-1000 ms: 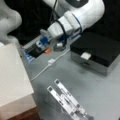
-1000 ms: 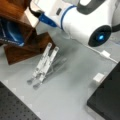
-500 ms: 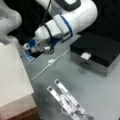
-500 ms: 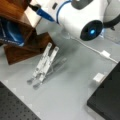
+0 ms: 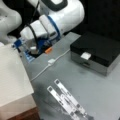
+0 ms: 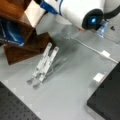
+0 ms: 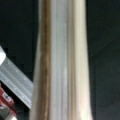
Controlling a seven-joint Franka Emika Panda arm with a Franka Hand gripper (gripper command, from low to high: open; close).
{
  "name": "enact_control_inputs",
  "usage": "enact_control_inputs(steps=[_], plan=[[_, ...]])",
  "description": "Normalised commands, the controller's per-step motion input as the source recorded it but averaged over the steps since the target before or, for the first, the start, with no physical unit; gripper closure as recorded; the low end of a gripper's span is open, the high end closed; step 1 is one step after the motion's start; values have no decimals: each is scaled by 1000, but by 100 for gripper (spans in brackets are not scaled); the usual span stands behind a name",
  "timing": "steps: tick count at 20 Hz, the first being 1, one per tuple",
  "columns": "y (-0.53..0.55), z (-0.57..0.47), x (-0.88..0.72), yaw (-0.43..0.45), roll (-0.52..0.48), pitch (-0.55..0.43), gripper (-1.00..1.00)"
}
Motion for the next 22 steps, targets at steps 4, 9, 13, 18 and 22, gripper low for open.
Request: enact_control_inputs(steps=[4, 9, 13, 18, 22], plan=[[-161, 21, -194, 328, -46, -24, -100], [-204, 21, -61, 286, -37, -4, -100], [-160, 43, -45, 238, -25, 18, -100], [-107, 40, -60, 215, 4, 23, 100], [-72, 54, -22, 190, 4, 32, 100]])
